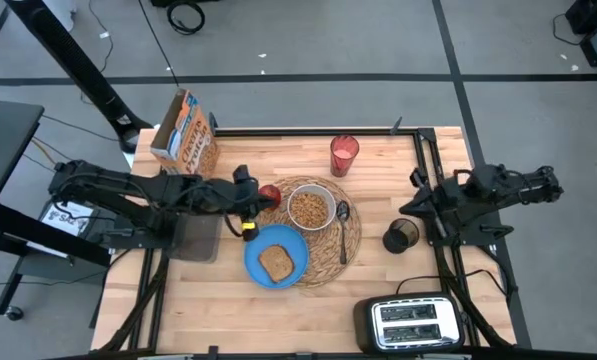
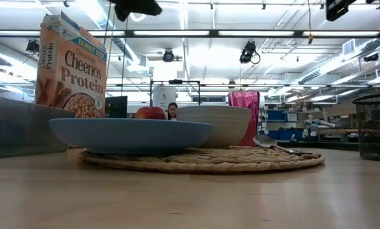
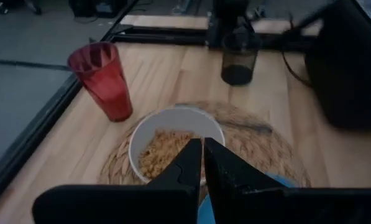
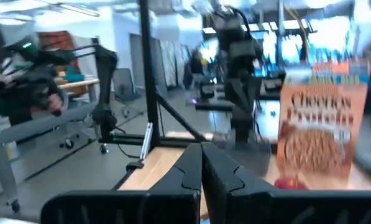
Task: Arrange a breakfast setting
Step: Return to Home Position
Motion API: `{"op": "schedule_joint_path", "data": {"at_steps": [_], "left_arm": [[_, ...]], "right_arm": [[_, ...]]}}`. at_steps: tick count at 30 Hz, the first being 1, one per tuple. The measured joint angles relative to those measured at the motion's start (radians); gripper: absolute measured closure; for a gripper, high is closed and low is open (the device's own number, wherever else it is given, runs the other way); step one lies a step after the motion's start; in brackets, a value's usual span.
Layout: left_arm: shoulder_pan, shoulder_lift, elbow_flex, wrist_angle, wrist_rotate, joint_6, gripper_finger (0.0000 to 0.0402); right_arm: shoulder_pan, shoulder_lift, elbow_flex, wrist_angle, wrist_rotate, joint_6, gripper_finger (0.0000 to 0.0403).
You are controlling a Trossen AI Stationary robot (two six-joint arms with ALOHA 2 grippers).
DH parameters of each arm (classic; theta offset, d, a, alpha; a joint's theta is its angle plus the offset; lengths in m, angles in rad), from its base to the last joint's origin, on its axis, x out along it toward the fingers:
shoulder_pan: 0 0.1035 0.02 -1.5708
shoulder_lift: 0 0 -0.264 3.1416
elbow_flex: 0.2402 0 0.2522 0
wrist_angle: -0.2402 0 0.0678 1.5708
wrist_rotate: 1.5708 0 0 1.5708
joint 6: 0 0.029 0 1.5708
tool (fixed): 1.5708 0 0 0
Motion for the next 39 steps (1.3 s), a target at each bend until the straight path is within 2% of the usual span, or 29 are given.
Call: {"op": "schedule_joint_path", "data": {"at_steps": [2, 6, 9, 11, 14, 18, 20, 23, 29, 34, 39], "left_arm": [[-0.015, -0.026, 0.0, -0.031, 0.001, 0.043, 0.0376], [-0.025, -0.104, -0.037, -0.007, 0.004, 0.117, 0.0376], [-0.023, -0.205, -0.192, 0.175, 0.025, 0.157, 0.0376], [-0.023, -0.27, -0.32, 0.353, 0.063, 0.178, 0.0376], [-0.028, -0.36, -0.488, 0.517, 0.094, 0.167, 0.0376], [-0.047, -0.483, -0.637, 0.579, 0.099, 0.106, 0.0376], [-0.058, -0.553, -0.697, 0.563, 0.106, 0.094, 0.0376], [-0.079, -0.65, -0.763, 0.569, 0.124, 0.081, 0.0376], [-0.118, -0.85, -0.892, 0.57, 0.142, 0.104, 0.0376], [-0.125, -1.015, -1.007, 0.575, 0.156, 0.126, 0.0376], [-0.125, -1.201, -1.028, 0.422, 0.181, 0.161, 0.0376]], "right_arm": [[0.0, -0.071, -0.029, -0.004, -0.012, -0.056, 0.0394], [0.0, -0.232, -0.073, -0.009, 0.048, -0.136, 0.0393], [-0.002, -0.231, -0.084, -0.021, 0.121, -0.171, 0.0393], [-0.002, -0.222, -0.093, 0.002, 0.139, -0.18, 0.0393], [-0.003, -0.233, -0.14, -0.009, 0.148, -0.161, 0.0393], [-0.003, -0.234, -0.234, 0.108, 0.134, -0.107, 0.0393], [-0.003, -0.229, -0.304, 0.2, 0.133, -0.098, 0.0393], [-0.003, -0.234, -0.429, 0.433, 0.151, -0.097, 0.0393], [-0.005, -0.22, -0.444, 0.304, 0.237, -0.068, 0.0393], [-0.005, -0.215, -0.445, 0.167, 0.235, 0.097, 0.0393], [-0.004, -0.207, -0.445, 0.175, 0.212, 0.127, 0.0393]]}}
